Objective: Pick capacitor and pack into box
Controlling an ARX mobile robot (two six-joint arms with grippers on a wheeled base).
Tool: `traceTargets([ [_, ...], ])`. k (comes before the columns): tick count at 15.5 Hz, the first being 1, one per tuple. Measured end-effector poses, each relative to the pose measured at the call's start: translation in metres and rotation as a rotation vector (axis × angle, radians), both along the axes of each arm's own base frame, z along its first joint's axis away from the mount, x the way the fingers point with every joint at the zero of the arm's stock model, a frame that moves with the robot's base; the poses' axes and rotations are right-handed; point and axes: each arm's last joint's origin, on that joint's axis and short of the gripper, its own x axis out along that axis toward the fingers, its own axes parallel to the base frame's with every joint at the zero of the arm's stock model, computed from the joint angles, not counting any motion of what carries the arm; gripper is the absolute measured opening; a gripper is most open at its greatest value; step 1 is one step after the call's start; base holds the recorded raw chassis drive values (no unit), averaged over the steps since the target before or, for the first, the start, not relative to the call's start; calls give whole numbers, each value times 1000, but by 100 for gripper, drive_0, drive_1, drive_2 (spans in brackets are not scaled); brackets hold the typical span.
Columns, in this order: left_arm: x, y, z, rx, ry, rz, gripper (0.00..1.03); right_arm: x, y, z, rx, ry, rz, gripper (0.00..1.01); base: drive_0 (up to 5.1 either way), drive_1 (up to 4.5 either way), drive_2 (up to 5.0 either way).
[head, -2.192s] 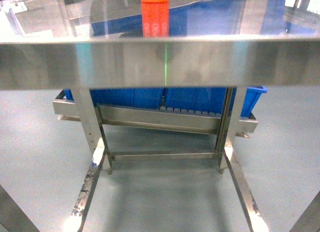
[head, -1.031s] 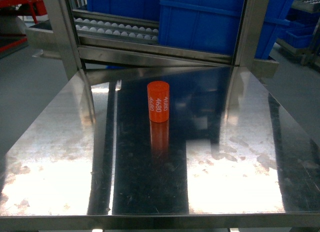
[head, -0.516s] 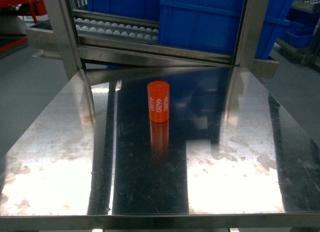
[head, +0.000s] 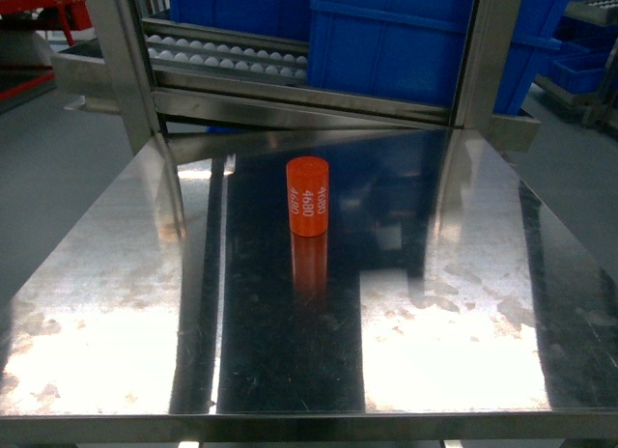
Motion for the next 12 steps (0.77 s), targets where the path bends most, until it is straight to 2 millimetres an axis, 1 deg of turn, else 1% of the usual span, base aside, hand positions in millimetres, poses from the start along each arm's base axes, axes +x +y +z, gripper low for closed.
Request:
traceTargets([
  [2, 31, -16, 11, -23, -1, -70, 98, 0, 0, 0, 0, 0, 0, 98, 0, 0, 0],
  [4, 83, -49, 34, -65, -51, -189, 98, 0, 0, 0, 0, 0, 0, 98, 0, 0, 0],
  [5, 112, -68, 34, -90, -29, -232, 98, 0, 0, 0, 0, 0, 0, 98, 0, 0, 0],
  [7, 168, -100, 11, -133, 101, -255, 98, 0, 0, 0, 0, 0, 0, 98, 0, 0, 0],
  [8, 192, -116, -1, -125, 134, -266, 98, 0, 0, 0, 0, 0, 0, 98, 0, 0, 0],
  [9, 210, -131, -12, -116, 164, -288, 98, 0, 0, 0, 0, 0, 0, 98, 0, 0, 0],
  [10, 221, -144, -25, -102, 205, -312, 98, 0, 0, 0, 0, 0, 0, 98, 0, 0, 0],
  [12, 232, -161, -47, -82, 235, -333, 98, 0, 0, 0, 0, 0, 0, 98, 0, 0, 0],
])
